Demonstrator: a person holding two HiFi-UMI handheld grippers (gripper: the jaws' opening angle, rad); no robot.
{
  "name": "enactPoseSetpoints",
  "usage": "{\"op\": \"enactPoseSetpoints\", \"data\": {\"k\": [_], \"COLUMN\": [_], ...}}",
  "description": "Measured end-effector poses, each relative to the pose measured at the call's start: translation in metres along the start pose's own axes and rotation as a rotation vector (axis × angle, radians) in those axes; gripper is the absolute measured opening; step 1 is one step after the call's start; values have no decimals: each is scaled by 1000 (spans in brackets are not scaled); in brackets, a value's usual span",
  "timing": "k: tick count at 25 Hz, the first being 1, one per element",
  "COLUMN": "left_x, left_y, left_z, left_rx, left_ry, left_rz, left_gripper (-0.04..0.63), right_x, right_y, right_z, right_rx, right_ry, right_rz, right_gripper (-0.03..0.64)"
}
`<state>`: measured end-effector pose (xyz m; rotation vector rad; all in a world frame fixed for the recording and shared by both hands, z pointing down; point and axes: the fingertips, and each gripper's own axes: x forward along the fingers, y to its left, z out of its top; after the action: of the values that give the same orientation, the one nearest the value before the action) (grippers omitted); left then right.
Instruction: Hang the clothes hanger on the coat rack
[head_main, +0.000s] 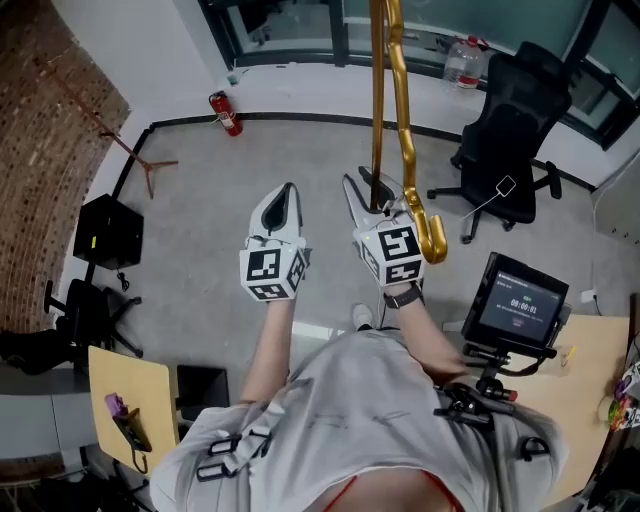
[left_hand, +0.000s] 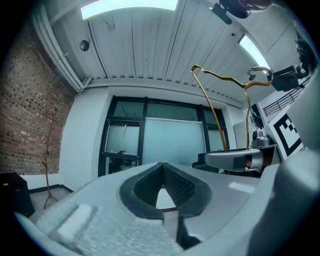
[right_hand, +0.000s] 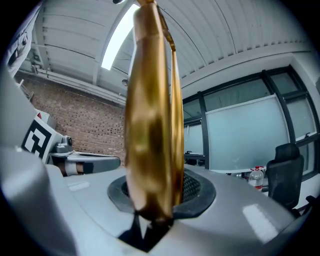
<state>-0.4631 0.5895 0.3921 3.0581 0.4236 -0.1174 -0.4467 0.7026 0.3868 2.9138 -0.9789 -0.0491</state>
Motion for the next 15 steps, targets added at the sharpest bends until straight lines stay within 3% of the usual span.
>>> {"op": "enactPoseSetpoints", "data": {"k": [6,10,15], "left_x": [66,81,100], "left_y": [1,0,46], "left_z": [-10,-33,-59], "left_rx": [7,7,-13], "left_ry": [41,91,141], "left_rz": [-1,12,67], "left_gripper": [0,0,0], "right_x": [50,69,115], "right_y": [-39,-59,-52], "right_z": [-7,-30,-59], "right_rx": [5,36,68], "right_ry": [18,43,116], "right_rz": [45,71,109], "right_gripper": [94,94,93]}}
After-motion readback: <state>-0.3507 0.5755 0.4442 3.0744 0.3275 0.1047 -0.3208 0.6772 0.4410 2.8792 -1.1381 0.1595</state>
